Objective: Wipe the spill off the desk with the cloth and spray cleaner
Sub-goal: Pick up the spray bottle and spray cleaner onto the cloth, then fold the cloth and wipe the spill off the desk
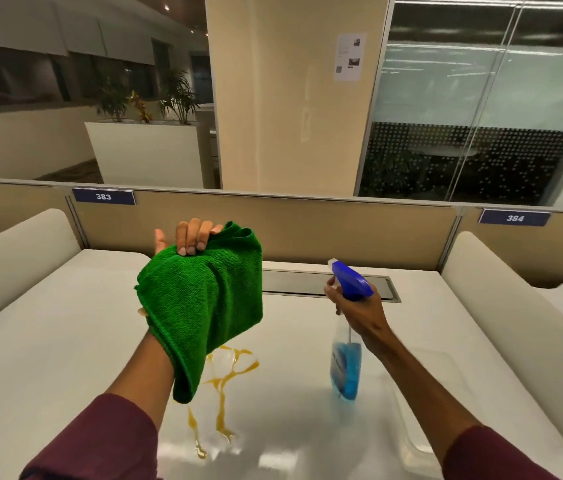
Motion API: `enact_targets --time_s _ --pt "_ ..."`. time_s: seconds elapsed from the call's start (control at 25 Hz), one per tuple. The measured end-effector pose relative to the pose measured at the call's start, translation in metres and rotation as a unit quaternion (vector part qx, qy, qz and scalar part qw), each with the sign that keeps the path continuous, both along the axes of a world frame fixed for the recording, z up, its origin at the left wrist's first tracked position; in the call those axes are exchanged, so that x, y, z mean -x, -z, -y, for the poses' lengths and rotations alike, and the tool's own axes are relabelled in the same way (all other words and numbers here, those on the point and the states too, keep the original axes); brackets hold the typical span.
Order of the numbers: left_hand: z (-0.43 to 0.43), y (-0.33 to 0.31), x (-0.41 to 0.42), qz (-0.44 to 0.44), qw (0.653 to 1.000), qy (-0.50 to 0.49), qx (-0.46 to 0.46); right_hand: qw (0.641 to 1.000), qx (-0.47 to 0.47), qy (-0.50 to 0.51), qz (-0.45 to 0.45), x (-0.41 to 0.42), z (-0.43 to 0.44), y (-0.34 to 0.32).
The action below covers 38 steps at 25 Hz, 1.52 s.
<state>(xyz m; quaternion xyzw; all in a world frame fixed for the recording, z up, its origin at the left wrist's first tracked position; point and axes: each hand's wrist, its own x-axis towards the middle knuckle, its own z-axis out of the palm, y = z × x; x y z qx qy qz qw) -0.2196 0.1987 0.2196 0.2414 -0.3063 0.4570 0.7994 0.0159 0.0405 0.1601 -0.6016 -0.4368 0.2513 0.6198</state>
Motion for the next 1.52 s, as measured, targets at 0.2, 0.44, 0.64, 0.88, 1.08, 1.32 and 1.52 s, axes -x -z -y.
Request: enact_targets --time_s 0.2,0.44,0.64,0.88,1.08,1.32,1.52 --pt "0.019 0.019 0.004 -0.019 0.998 -0.022 0.061 0.997 -0.018 0.076 0.002 -0.038 -0.023 0.012" --pt "0.03 0.038 0.006 -0.046 0.994 -0.061 0.079 0.995 -0.032 0.093 -0.007 -0.061 -0.03 0.032" --pt "0.025 0.053 0.008 -0.046 0.997 -0.045 0.051 0.994 -0.022 0.106 -0.032 -0.069 -0.034 0.043" --pt "0.021 0.057 0.009 -0.049 0.996 -0.047 0.051 0.993 0.024 0.097 -0.059 -0.078 -0.039 0.05" --pt "0.021 0.054 0.009 -0.053 0.996 -0.032 0.064 0.99 0.065 0.119 -0.026 -0.075 -0.026 0.054" --pt "0.02 0.051 0.015 -0.05 0.996 0.0 0.067 0.954 0.027 0.296 0.039 -0.008 0.007 0.073" --pt "0.026 0.049 0.026 -0.009 0.996 0.056 0.063 0.968 0.135 -0.208 0.039 0.079 -0.014 0.04"
